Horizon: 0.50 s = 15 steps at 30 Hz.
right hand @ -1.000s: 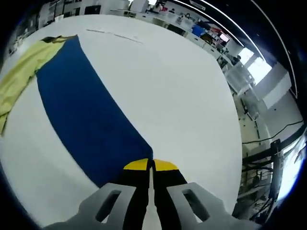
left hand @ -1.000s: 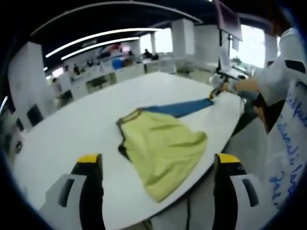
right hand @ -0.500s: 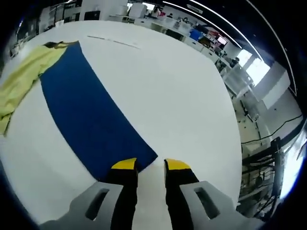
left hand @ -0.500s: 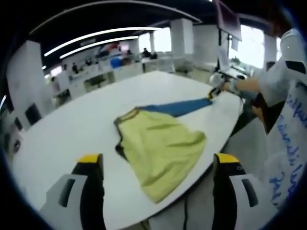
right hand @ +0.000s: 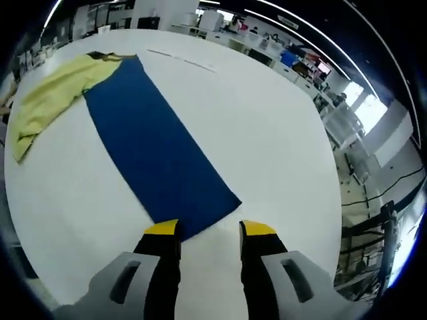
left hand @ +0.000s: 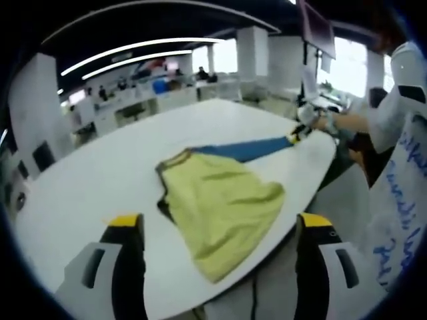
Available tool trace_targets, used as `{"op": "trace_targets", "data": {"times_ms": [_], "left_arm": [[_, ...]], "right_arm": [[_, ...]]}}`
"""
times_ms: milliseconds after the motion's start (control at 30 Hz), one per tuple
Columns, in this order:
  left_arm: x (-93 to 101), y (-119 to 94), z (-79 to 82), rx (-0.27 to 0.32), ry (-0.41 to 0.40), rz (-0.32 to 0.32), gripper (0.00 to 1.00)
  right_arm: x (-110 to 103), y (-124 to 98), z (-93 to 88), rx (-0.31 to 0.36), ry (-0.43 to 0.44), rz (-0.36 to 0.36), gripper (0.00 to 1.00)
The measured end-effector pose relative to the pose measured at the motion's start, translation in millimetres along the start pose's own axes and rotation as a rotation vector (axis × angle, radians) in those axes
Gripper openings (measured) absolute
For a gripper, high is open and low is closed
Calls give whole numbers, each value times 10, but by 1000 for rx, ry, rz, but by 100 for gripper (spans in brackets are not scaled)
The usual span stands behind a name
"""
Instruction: Fold the garment on the visible template until the final outline fits inside the template.
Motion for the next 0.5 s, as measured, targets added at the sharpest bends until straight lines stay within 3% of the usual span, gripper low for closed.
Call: {"op": "trace_targets", "data": {"times_ms": [67, 233, 500], "left_arm": [[1, 3, -5, 1, -3, 1, 92], [2, -6, -2, 4, -3, 3, 92], [25, -25, 54, 25, 11, -2, 92]], "right_arm": [[-11, -29, -25, 11, 55, 7, 35], [-72, -88, -10, 26, 28, 8, 37], [-160, -143, 169, 102, 66, 54, 46]]}}
Point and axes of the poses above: the point that each gripper's makers call its tool centre point, and the gripper's own axes: y roughly forward along the fingers, x roughly to its right, z roughly out of its top, the point moved 2 cm from there along -y, roughly backward along the fingers, and after that the axes turned 5 degrees about -x, right-handed, at the moved point
